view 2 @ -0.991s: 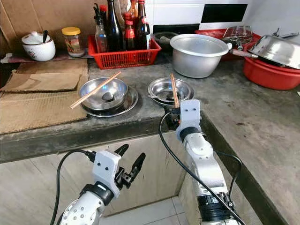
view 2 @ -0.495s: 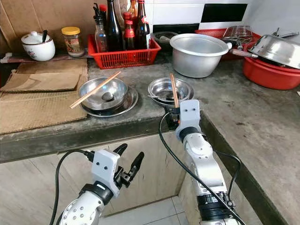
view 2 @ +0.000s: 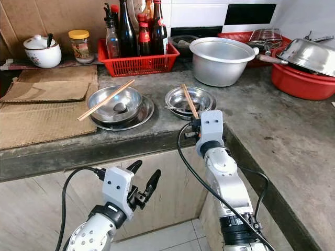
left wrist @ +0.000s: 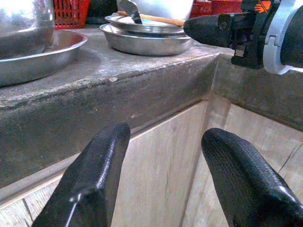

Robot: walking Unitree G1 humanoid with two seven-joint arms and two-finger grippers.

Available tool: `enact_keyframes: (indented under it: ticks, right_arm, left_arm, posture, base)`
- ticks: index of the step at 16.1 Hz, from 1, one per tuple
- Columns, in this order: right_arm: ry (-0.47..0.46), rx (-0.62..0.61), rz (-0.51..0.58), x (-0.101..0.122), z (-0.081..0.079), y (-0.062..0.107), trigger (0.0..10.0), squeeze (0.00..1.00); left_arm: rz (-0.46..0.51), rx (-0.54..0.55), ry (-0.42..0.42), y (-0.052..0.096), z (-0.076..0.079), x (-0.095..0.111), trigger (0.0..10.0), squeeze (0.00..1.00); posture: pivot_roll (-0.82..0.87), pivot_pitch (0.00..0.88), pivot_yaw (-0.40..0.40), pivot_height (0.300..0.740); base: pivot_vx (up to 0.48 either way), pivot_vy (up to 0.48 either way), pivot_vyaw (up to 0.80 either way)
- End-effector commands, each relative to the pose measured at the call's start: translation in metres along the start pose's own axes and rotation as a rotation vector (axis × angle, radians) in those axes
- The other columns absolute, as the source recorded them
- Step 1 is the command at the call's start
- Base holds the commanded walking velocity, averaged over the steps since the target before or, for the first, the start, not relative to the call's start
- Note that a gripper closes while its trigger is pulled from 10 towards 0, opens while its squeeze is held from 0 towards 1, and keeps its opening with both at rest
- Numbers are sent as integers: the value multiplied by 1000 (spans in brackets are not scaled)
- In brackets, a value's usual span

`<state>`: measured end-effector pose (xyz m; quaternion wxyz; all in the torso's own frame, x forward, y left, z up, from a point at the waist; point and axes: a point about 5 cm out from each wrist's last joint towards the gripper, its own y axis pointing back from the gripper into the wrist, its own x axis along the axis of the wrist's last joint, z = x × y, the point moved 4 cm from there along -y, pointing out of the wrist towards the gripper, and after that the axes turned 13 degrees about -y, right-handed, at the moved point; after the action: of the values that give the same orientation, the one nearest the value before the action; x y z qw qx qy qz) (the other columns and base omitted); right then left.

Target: Kitchen organization

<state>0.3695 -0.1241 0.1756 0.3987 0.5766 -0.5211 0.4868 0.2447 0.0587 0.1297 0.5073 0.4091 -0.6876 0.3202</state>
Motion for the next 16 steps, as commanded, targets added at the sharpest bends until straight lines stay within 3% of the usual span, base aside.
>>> enact_keyframes:
  ticks: [1, 5, 7, 9, 11, 12, 13, 16]
  right_arm:
    - [-10, -17, 13, 5, 5, -2, 0, 0]
    - [-15, -42, 51, 13, 8, -3, 0, 0]
    - [-31, -47, 120, 27, 6, -3, 0, 0]
    - [-63, -41, 259, 58, -2, 6, 0, 0]
    - [-13, -65, 321, 70, -5, 18, 0, 0]
    - [37, -81, 352, 73, -5, 28, 3412, 0]
    - [42, -85, 361, 73, -6, 38, 10000, 0]
    - [35, -121, 348, 66, -3, 55, 10000, 0]
  left_arm:
    - [20, 2, 6, 1, 0, 6, 10000, 0]
    - [20, -1, 4, 0, 0, 5, 10000, 0]
    - [24, 0, 0, 0, 0, 5, 10000, 0]
    - [28, 23, -18, -2, -4, 5, 10000, 0]
    - [25, 23, -18, -3, -5, 3, 10000, 0]
    - [25, 21, -18, -3, -5, 2, 10000, 0]
    - [27, 25, -23, -4, -7, 2, 10000, 0]
    - [30, 37, -31, -7, -11, 1, 10000, 0]
  posture:
    - [107, 58, -80, 740]
    - [107, 49, -80, 740]
    - [109, 40, -80, 740]
    - [107, 23, -82, 740]
    - [103, 11, -83, 740]
    - [102, 6, -80, 740]
    - [98, 0, -78, 740]
    - [83, 0, -67, 740]
  base:
    - [0, 0, 0]
    - [0, 0, 0]
    - [0, 0, 0]
    - [0, 0, 0]
    - [0, 0, 0]
    - [0, 0, 0]
    - [0, 0, 0]
    - [0, 0, 0]
